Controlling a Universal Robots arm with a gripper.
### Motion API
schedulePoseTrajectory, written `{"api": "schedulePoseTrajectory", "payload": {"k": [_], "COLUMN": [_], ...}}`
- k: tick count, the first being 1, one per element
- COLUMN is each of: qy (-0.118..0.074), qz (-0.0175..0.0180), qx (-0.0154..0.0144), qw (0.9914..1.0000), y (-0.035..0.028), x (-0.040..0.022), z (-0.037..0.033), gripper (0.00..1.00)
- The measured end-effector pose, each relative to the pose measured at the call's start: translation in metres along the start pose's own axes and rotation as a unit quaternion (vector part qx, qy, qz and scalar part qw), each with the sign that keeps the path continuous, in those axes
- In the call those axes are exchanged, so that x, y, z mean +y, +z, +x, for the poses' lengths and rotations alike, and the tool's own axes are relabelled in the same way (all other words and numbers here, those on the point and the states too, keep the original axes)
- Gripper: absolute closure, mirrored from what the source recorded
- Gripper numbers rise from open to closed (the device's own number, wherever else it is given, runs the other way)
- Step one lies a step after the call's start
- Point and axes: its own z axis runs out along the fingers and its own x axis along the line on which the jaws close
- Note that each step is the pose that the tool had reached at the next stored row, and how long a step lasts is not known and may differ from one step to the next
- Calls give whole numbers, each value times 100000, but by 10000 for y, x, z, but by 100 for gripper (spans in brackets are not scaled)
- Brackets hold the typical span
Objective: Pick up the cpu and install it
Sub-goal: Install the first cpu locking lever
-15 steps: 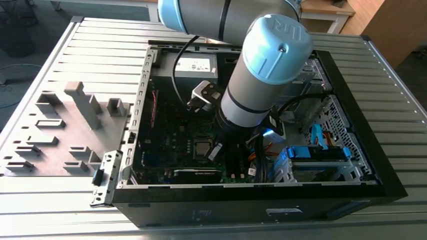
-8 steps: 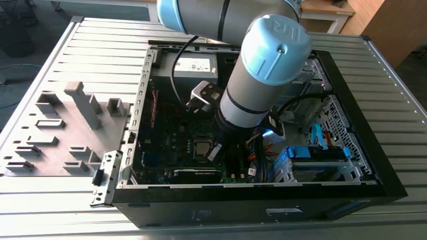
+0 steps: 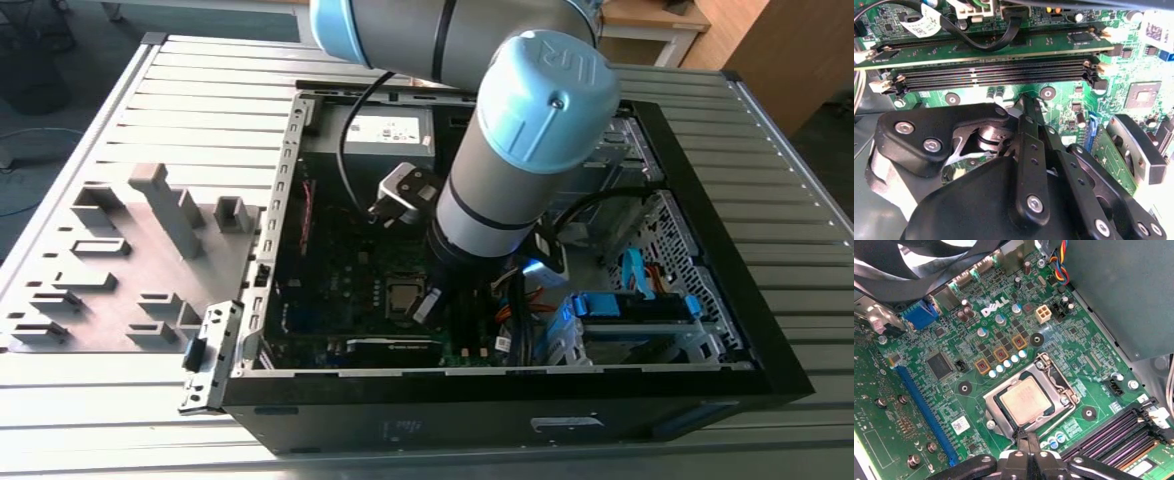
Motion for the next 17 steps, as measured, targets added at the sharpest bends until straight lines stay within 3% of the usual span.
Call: {"api": "schedulePoseTrajectory", "payload": {"k": [6,17], "qy": [4,-11], "qz": [-2,-33], "qx": [-7,-32], "qw": [100000,100000], "y": [-60,-79], "x": [7,6], "z": [5,8], "gripper": [89,89]}}
